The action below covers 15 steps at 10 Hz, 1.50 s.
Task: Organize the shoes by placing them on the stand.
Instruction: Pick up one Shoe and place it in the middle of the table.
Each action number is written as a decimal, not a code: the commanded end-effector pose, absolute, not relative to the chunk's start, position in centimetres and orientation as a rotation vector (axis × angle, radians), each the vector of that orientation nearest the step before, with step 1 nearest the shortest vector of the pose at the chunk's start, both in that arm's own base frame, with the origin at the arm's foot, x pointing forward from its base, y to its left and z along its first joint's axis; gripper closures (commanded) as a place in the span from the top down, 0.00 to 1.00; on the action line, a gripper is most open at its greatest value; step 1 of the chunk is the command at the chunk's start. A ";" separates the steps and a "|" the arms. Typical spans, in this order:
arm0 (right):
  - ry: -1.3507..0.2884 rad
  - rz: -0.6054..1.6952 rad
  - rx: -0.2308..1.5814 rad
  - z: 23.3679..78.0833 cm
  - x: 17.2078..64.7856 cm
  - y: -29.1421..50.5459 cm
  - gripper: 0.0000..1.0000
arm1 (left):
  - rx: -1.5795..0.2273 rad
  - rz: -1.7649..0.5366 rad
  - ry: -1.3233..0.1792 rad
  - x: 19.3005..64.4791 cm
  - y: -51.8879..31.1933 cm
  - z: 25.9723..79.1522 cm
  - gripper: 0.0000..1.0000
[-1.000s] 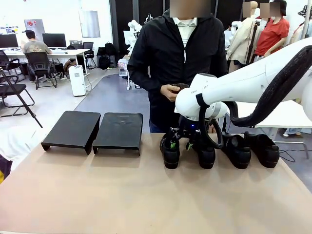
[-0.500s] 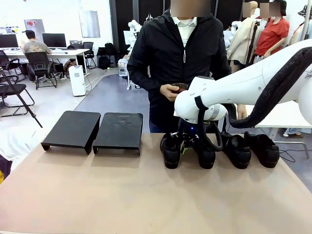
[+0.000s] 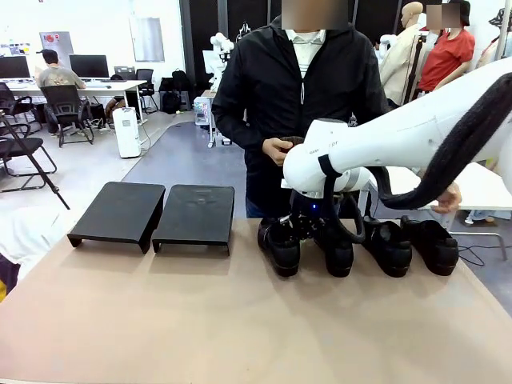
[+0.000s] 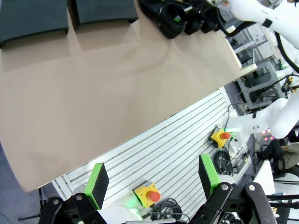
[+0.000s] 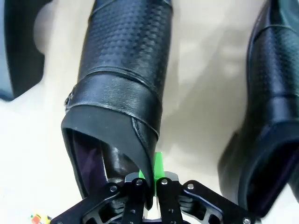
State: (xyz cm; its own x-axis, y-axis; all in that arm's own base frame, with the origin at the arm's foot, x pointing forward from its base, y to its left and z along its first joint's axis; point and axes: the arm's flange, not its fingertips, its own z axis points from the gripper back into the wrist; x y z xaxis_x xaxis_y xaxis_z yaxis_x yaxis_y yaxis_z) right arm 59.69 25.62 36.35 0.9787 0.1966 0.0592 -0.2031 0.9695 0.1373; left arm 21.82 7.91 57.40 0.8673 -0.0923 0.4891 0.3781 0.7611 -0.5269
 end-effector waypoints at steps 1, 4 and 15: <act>-0.020 0.208 0.110 43.8 54.1 25.0 0.00 | -0.676 -0.282 -0.467 21.8 8.0 57.5 1.00; 0.127 0.197 0.214 49.9 41.4 23.3 0.00 | -0.676 -0.282 -0.467 21.8 8.0 57.5 1.00; 0.041 0.045 0.223 42.5 32.9 34.1 0.00 | -0.676 -0.282 -0.467 21.8 8.0 57.5 1.00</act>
State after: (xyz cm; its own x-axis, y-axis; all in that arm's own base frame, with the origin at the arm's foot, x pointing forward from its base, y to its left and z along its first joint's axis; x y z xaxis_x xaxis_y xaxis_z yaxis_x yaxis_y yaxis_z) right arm 33.00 30.92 44.12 0.9935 0.0803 -0.0811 -0.0626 0.9777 0.2004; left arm 21.82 7.90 57.41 0.8673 -0.0926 0.4891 0.3781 0.7615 -0.5264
